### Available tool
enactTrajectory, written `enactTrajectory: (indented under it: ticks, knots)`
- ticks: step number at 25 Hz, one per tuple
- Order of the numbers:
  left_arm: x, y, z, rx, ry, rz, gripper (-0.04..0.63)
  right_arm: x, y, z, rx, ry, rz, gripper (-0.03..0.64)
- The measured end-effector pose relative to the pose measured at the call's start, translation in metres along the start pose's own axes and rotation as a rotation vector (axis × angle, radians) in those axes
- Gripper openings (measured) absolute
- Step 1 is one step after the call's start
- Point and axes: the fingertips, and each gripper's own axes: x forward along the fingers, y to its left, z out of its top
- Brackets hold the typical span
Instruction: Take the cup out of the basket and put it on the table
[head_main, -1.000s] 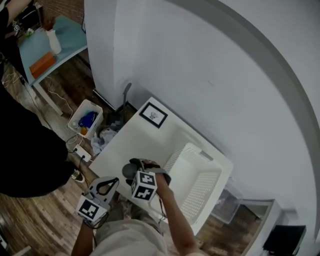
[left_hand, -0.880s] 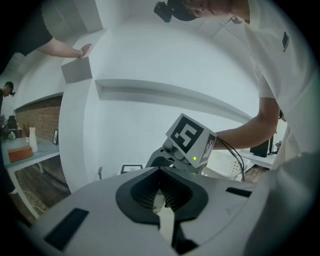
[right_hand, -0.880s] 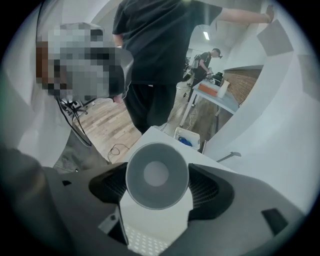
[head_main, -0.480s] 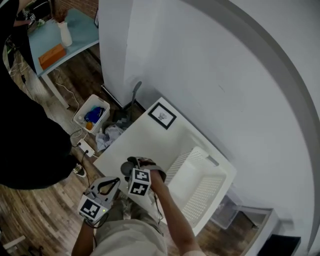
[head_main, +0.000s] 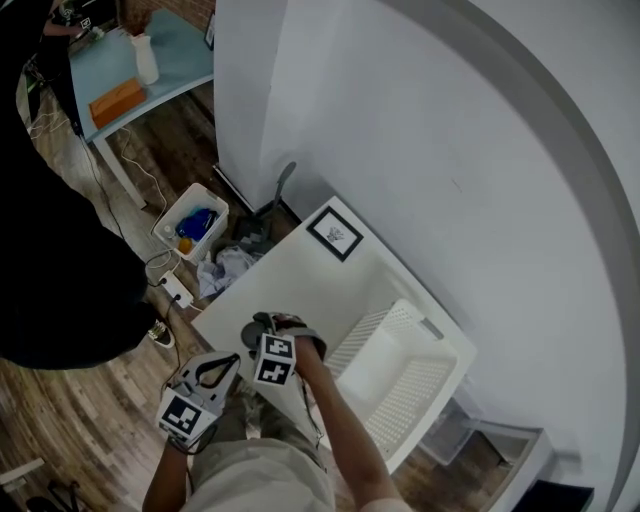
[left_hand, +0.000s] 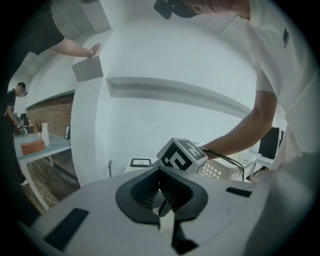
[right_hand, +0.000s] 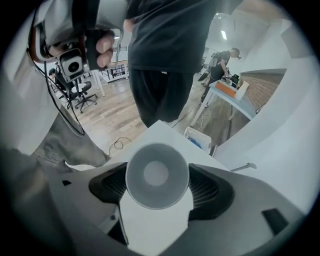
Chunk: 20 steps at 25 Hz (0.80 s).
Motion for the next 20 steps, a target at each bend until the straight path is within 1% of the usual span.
enactTrajectory:
  ticks: [7,14,20]
  knots:
    - [-0.002,0.003,0.0,-0.002,-0.003,0.014,0.001,0.016,0.009,-0.006,-0.001,0.012,0.044,0.37]
    - [-0.002,0.003,-0.001,-0.006,-0.003,0.016,0.0,0.022,0.012,-0.003,-0.001,-0.008,0.055,0.371]
    - [-0.003,0.004,-0.002,-0.003,0.003,0.018,0.001,0.022,0.015,-0.007,-0.027,0.019,0.068,0.371]
